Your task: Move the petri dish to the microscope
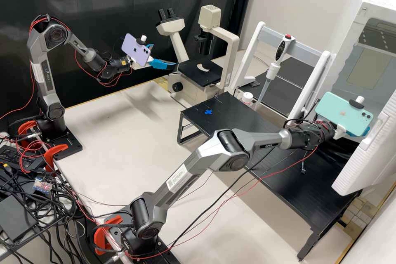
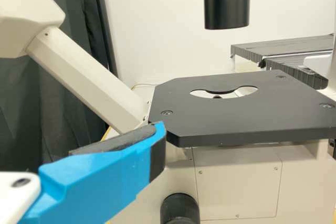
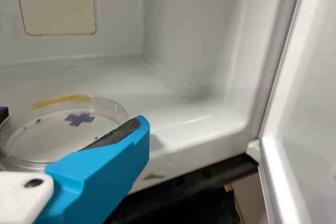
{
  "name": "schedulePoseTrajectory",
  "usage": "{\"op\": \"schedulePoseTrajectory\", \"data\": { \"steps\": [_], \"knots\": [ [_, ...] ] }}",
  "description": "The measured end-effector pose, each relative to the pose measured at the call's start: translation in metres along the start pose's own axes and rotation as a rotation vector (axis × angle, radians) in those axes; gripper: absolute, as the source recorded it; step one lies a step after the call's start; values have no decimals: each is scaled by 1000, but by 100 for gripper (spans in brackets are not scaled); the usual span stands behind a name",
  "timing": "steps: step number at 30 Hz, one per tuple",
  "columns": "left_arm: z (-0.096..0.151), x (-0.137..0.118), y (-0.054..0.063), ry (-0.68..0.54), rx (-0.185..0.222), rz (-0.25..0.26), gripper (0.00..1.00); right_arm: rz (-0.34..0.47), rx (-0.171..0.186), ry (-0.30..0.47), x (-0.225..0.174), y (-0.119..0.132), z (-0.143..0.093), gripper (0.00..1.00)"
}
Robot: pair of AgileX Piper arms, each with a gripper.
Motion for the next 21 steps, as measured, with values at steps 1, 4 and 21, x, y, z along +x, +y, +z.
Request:
{"op": "schedulePoseTrajectory", "data": {
  "steps": [1,4,21],
  "knots": [
    [0,0,0,0,0,0,100,7,-7,6,-3,3,-2,0],
    [0,0,0,0,0,0,100,14,-29,21,-7,4,-1,0],
    [0,0,0,0,0,0,100,20,-64,41,-8,3,1,0]
  ]
}}
